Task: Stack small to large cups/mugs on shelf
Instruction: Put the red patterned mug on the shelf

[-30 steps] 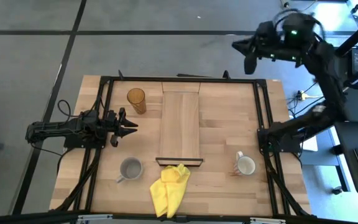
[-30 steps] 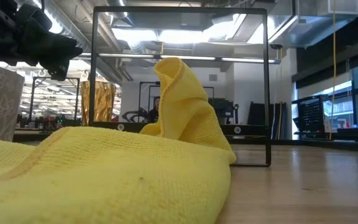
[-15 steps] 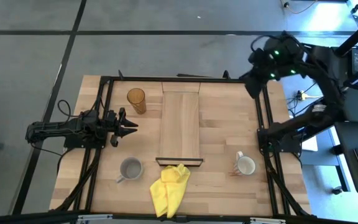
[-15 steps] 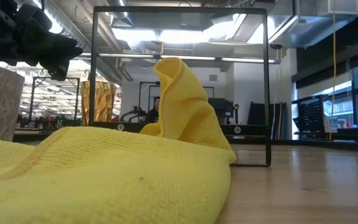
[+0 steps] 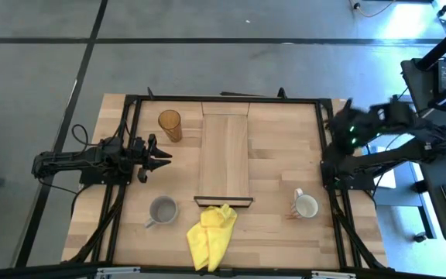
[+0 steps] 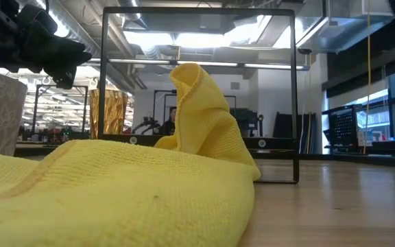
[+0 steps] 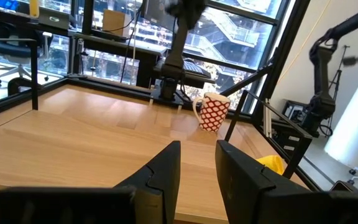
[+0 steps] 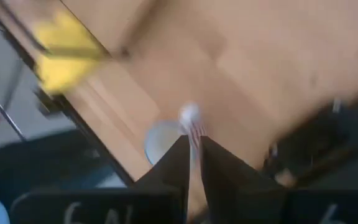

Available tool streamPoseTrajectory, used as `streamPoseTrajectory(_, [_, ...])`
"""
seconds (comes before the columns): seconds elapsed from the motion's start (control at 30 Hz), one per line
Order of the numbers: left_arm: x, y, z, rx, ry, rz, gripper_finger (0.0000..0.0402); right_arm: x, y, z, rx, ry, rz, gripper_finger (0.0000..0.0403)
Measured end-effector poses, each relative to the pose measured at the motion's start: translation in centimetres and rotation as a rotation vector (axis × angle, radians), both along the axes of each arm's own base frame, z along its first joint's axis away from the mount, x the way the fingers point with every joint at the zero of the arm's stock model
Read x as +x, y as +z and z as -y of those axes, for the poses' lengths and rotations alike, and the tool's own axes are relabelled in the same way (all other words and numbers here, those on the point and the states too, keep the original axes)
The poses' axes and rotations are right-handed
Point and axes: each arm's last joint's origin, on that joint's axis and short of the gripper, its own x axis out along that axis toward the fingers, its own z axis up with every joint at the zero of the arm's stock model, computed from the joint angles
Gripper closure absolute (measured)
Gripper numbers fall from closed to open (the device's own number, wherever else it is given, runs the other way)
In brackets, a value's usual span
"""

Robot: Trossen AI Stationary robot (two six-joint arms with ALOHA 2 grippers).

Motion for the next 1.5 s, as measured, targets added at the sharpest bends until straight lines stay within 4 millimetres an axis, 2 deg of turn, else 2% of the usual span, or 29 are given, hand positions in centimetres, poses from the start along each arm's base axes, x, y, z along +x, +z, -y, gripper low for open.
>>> streamPoseTrajectory(0.13, [0.0,0.0,0.0,0.000,0.000,0.000,0.0305,0.1,-3.5,-1.0,0.061,0.064,-0.140,0.0363])
streamPoseTrajectory(0.3, [0.0,0.0,0.0,0.000,0.000,0.001,0.0305,1.7,-6.3,-2.2,0.045,0.203,-0.262,0.0363])
streamPoseTrajectory(0.53, [0.0,0.0,0.0,0.000,0.001,0.001,0.0305,5.9,-7.8,-3.8,0.037,0.323,-0.219,0.0363])
streamPoseTrajectory(0.7, [0.0,0.0,0.0,0.000,0.001,0.000,0.0305,6.6,-9.1,-4.6,0.018,0.409,-0.380,0.0363])
streamPoseTrajectory(0.87, [0.0,0.0,0.0,0.000,0.001,0.000,0.0305,6.8,-9.7,-5.7,-0.025,0.481,-0.410,0.0363])
streamPoseTrajectory(1.03, [0.0,0.0,0.0,0.000,0.001,0.000,0.0305,7.2,-9.7,-6.4,-0.075,0.455,-0.362,0.0359])
streamPoseTrajectory(1.13, [0.0,0.0,0.0,0.000,0.001,0.001,0.0305,7.5,-9.7,-6.6,-0.083,0.415,-0.330,0.0335])
streamPoseTrajectory(1.3, [0.0,0.0,0.0,0.000,0.001,0.000,0.0305,7.6,-9.8,-7.0,-0.119,0.361,-0.317,0.0268])
streamPoseTrajectory(1.5, [0.0,0.0,0.0,0.000,0.001,0.000,0.0305,7.3,-10.5,-8.3,-0.235,0.416,-0.363,0.0213])
